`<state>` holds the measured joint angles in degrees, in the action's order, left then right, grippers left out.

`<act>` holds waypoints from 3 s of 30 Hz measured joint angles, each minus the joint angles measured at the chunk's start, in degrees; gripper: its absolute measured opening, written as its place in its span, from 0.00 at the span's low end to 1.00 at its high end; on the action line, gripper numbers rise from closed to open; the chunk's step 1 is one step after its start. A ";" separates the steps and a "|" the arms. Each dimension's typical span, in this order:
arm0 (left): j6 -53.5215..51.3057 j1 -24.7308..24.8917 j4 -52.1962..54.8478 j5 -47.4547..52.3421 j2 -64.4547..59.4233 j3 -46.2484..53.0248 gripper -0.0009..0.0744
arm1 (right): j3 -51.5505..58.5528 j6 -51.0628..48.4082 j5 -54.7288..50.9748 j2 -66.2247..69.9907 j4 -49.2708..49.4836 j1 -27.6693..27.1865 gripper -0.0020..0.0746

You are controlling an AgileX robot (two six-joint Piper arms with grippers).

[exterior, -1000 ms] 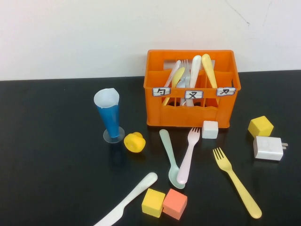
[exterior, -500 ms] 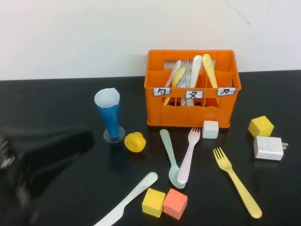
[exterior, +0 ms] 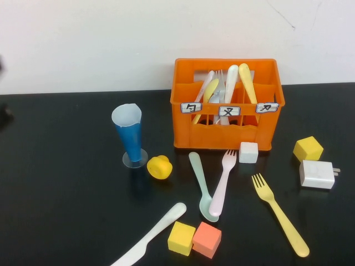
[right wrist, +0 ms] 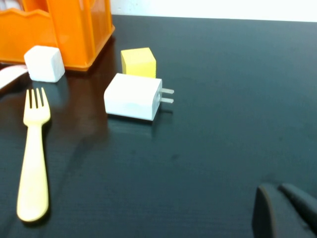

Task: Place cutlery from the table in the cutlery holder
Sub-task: Pick up the knife

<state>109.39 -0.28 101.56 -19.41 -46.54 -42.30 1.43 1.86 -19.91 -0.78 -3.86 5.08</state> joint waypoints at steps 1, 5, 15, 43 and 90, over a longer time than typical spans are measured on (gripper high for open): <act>-0.50 0.00 -0.30 3.37 -0.32 0.00 0.01 | 0.00 0.00 0.00 0.00 0.00 0.00 0.02; -1.45 -0.13 -1.15 9.59 -2.44 0.00 0.01 | 0.00 0.00 0.00 0.00 0.00 0.00 0.02; -11.34 -0.26 -8.99 5.63 -5.85 0.00 0.01 | 0.00 0.00 0.00 0.00 0.04 0.00 0.02; -128.56 16.56 -115.95 75.63 -27.15 -16.24 0.17 | 0.00 0.04 0.00 0.00 0.13 0.00 0.02; -126.30 36.78 -104.30 61.14 -56.88 -23.99 0.39 | 0.00 0.04 0.00 0.00 0.17 0.00 0.02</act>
<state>-16.91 36.51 -2.74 41.72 -103.42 -66.29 1.43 1.90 -19.91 -0.78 -3.69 5.08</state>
